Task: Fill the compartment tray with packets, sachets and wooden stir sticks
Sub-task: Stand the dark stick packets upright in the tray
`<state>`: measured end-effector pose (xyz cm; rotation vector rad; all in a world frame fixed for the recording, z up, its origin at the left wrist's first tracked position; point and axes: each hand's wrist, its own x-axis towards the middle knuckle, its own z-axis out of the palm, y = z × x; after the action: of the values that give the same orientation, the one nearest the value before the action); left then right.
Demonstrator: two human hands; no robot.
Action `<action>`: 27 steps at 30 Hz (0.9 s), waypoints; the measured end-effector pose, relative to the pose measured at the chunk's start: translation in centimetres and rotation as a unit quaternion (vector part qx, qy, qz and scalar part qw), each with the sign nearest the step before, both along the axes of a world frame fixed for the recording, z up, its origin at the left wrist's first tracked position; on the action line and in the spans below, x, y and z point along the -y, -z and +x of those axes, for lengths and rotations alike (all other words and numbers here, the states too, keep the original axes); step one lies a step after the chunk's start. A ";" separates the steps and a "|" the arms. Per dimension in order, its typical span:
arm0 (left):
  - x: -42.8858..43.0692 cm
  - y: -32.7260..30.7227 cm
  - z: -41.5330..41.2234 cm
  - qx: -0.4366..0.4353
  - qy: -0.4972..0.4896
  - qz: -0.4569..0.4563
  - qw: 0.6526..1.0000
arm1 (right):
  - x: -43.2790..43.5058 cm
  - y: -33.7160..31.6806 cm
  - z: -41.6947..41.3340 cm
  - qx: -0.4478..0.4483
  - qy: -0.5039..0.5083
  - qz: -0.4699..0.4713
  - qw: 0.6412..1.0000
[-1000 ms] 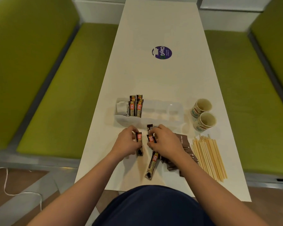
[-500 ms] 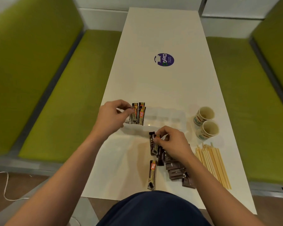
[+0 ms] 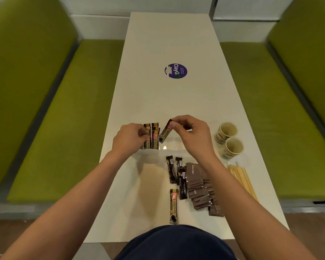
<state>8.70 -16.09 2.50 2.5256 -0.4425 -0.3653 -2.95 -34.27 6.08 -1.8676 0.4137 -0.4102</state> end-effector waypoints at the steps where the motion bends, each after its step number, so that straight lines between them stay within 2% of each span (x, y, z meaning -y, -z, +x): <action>1: 0.0 0.0 0.0 0.010 0.005 0.001 1.000 | -0.3 0.2 0.9 -0.004 -0.007 -0.008 1.000; 10: -0.6 -0.2 -0.3 0.034 0.035 -0.067 0.997 | -1.9 4.3 4.7 -0.123 -0.086 -0.129 0.980; 15: -1.1 -0.2 -0.4 0.038 0.043 -0.084 0.995 | -2.2 5.0 4.2 -0.124 -0.070 -0.191 0.971; 20: -1.5 -0.5 -1.6 0.049 0.025 -0.112 0.992 | -2.3 5.0 3.6 -0.113 -0.069 -0.186 0.974; 27: -2.5 0.0 -4.6 0.109 -0.031 -0.159 0.981 | -2.0 4.2 1.5 -0.097 -0.055 -0.160 0.981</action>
<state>4.08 -13.57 2.46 2.2662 -0.4633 0.0089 -1.48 -32.25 1.93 -2.2430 0.3903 -0.2281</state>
